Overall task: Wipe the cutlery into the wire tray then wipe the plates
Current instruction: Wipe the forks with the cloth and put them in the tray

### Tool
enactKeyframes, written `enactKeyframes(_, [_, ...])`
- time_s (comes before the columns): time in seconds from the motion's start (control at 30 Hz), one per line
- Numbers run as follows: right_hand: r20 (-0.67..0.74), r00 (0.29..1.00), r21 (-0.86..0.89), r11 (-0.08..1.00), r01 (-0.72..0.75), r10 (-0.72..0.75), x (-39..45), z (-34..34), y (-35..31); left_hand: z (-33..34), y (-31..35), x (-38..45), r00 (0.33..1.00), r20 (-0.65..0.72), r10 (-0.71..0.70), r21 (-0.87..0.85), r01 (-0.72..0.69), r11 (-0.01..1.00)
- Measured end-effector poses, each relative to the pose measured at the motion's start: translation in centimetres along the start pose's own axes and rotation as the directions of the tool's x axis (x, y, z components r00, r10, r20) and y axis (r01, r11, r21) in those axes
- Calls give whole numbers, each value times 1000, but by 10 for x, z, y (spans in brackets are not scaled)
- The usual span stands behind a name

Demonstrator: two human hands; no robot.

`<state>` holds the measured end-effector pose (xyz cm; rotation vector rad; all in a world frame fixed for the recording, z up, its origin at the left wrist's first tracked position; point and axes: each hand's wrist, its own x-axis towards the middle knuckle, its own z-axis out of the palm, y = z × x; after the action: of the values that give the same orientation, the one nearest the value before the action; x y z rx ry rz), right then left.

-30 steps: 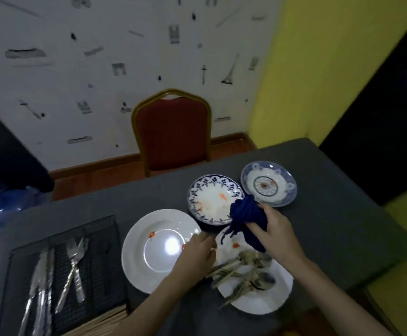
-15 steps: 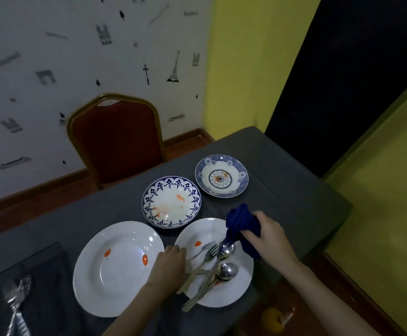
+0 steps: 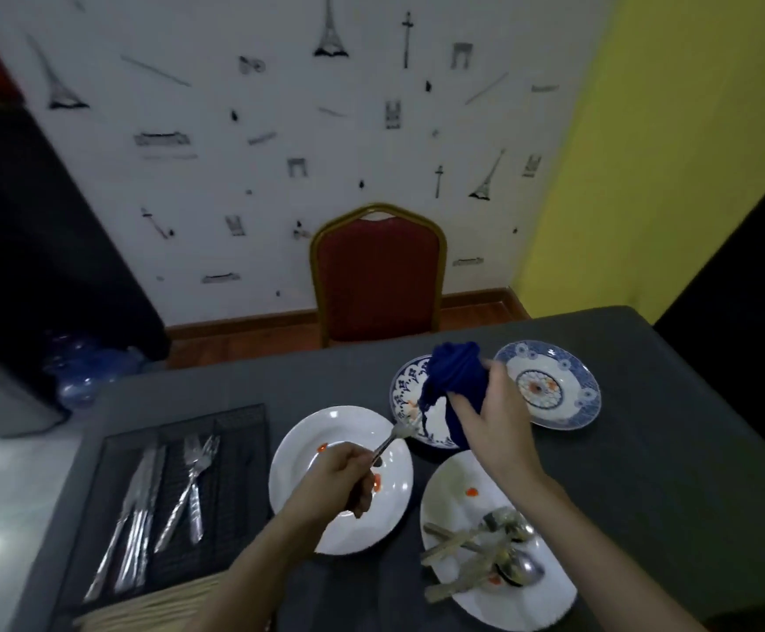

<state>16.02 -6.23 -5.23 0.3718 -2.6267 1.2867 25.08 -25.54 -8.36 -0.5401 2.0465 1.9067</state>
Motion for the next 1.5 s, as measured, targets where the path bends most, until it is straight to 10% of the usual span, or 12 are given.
enactKeyframes(0.2, [304, 916, -133, 941, 312, -261, -17, 57, -48, -19, 19, -28, 987, -158, 29, -128, -49, 991])
enactKeyframes(0.6, [374, 845, -215, 850, 481, -383, -3, 68, -58, -21, 30, -34, 959, -278, 44, -142, -87, 986])
enactKeyframes(1.5, [430, 819, -189, 849, 494, -381, -13, 43, -33, -35, 29, -41, 995, -96, 20, -448, -61, 892])
